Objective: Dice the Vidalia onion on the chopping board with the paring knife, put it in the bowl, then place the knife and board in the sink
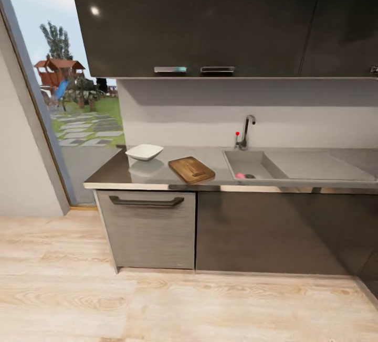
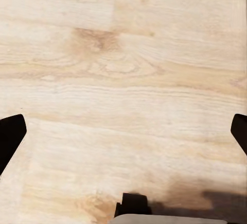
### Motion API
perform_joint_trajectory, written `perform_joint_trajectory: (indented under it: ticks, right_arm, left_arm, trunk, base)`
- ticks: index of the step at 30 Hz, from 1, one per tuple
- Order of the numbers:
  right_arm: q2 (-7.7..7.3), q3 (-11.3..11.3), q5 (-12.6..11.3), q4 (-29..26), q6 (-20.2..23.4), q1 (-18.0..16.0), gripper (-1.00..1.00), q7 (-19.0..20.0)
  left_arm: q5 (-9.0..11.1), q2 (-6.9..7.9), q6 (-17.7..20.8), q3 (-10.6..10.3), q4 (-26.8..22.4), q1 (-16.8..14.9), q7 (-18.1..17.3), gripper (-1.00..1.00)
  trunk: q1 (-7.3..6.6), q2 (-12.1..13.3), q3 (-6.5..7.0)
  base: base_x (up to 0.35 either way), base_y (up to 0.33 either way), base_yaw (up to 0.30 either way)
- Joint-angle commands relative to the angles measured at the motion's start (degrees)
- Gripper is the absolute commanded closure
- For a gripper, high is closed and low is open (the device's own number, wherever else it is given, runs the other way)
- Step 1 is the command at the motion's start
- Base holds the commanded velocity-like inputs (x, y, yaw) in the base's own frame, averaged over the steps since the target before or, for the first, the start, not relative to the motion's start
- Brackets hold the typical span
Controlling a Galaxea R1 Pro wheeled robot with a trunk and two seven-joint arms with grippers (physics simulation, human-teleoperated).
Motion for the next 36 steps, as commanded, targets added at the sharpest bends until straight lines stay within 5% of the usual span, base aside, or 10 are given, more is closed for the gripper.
perform_joint_trajectory:
  ticks: [1, 19, 30, 36]
  right_arm:
    - [0.00, 0.01, 0.05, -0.01, -0.12, -0.02, -1.00, -0.14]
    - [0.14, 0.10, 0.07, -0.01, -0.12, -0.02, -1.00, -0.14]
    - [0.18, 0.10, 0.07, -0.01, -0.12, -0.02, -1.00, -0.14]
    - [0.14, 0.03, 0.07, -0.01, -0.12, -0.02, -1.00, -0.14]
  left_arm:
    - [0.27, 0.00, -0.10, -0.01, -0.03, 0.01, -0.03, -1.00]
    - [0.27, 0.41, -0.19, -0.01, -0.03, 0.01, -0.03, -1.00]
    - [0.35, 0.36, -0.11, 0.11, -0.37, 0.01, 0.23, -1.00]
    - [0.26, -1.14, -0.11, 0.08, -2.27, 0.01, 0.37, -1.00]
  trunk:
    - [0.02, -0.02, -0.05]
    - [0.02, -0.02, -0.05]
    - [0.02, -0.02, -0.05]
    - [0.02, -0.02, -0.05]
  base:
    - [0.203, 0.169, -0.220]
    - [0.155, 0.125, -0.102]
    - [0.003, 0.002, 0.144]
    - [0.000, 0.000, 0.166]
